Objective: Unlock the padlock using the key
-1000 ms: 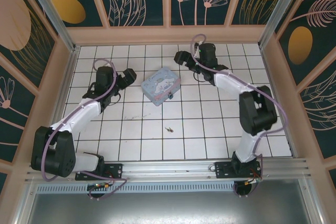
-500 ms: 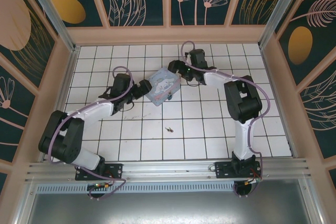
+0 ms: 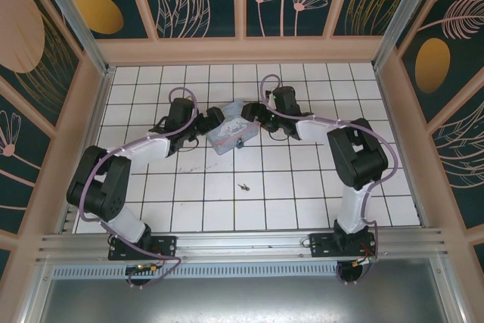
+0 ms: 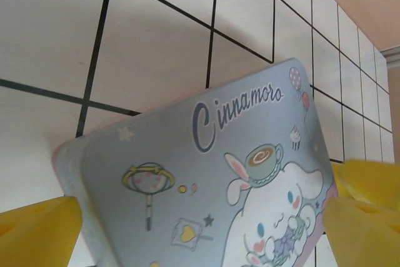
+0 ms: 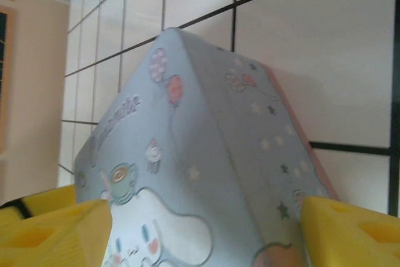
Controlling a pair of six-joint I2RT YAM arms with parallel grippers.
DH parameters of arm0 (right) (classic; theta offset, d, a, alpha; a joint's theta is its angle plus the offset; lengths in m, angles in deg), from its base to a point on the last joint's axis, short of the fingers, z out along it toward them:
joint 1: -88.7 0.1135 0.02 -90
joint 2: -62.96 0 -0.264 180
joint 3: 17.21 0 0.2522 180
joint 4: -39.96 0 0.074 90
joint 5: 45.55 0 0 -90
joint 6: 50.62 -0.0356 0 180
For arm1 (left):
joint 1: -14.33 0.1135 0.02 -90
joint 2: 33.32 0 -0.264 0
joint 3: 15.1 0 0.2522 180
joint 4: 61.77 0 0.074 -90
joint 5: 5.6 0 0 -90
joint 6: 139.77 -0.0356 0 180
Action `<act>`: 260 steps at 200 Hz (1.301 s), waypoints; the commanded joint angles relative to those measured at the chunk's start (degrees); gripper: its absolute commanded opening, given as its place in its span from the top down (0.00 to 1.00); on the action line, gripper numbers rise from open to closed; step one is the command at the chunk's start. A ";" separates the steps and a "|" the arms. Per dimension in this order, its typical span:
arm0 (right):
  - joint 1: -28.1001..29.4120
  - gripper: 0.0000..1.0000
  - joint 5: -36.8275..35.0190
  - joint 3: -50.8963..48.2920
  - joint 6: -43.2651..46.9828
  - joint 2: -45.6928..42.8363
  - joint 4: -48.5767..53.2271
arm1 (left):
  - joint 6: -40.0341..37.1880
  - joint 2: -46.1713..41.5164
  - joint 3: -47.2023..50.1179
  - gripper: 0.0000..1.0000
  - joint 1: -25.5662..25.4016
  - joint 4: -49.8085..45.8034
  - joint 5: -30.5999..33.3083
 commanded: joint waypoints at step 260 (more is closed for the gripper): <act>3.01 0.07 -18.03 -20.69 1.89 -32.35 12.52 | -6.04 -3.28 -5.58 0.01 -7.10 -5.65 14.07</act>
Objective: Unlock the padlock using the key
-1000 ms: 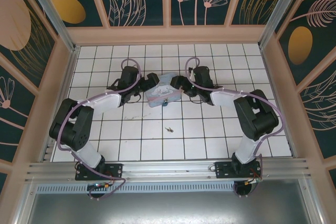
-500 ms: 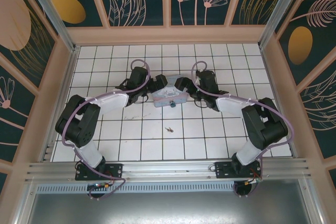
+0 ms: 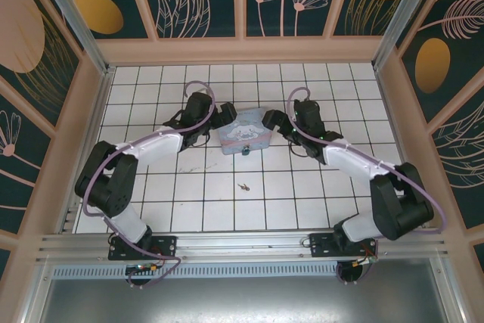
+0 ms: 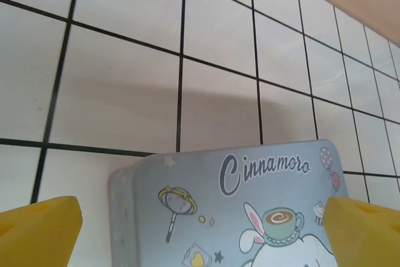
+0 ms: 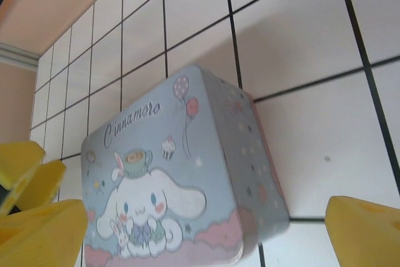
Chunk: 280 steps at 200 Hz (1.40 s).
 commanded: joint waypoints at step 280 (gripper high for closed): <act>35.74 0.75 -14.53 5.43 8.82 12.96 16.17 | 7.31 -27.30 25.69 0.01 -0.07 -0.29 -1.25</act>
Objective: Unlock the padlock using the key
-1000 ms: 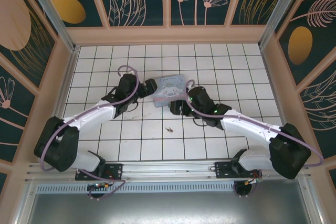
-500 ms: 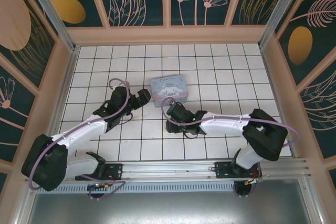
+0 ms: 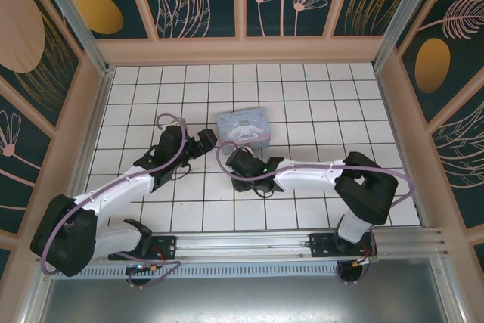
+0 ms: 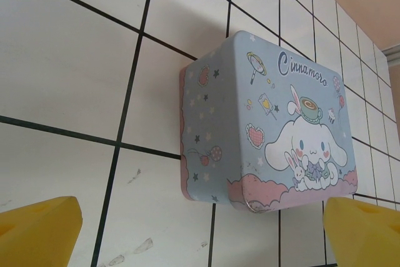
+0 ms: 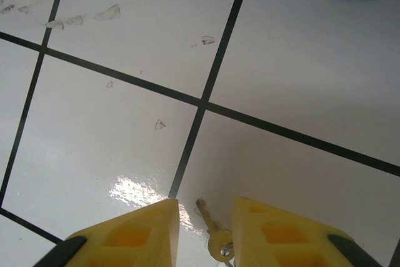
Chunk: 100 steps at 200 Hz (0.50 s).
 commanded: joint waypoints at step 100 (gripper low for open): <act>0.19 0.68 3.57 -1.06 6.58 1.45 -3.26 | -0.81 0.08 0.37 0.01 -0.05 -0.57 0.03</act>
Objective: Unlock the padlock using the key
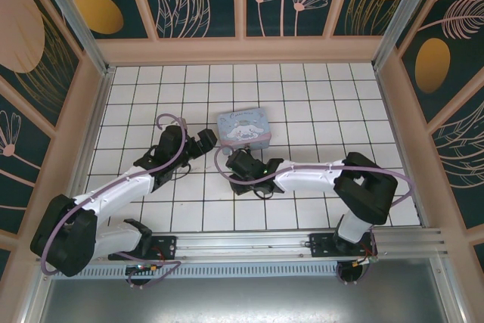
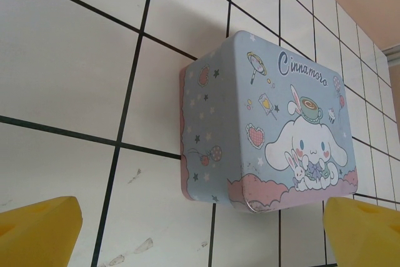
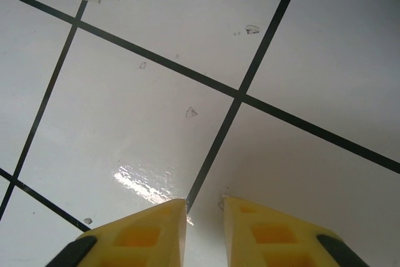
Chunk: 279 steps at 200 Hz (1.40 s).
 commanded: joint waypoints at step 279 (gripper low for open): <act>1.46 0.77 -6.56 2.46 4.92 10.33 10.40 | 0.02 0.42 0.30 0.01 -0.12 -0.29 0.89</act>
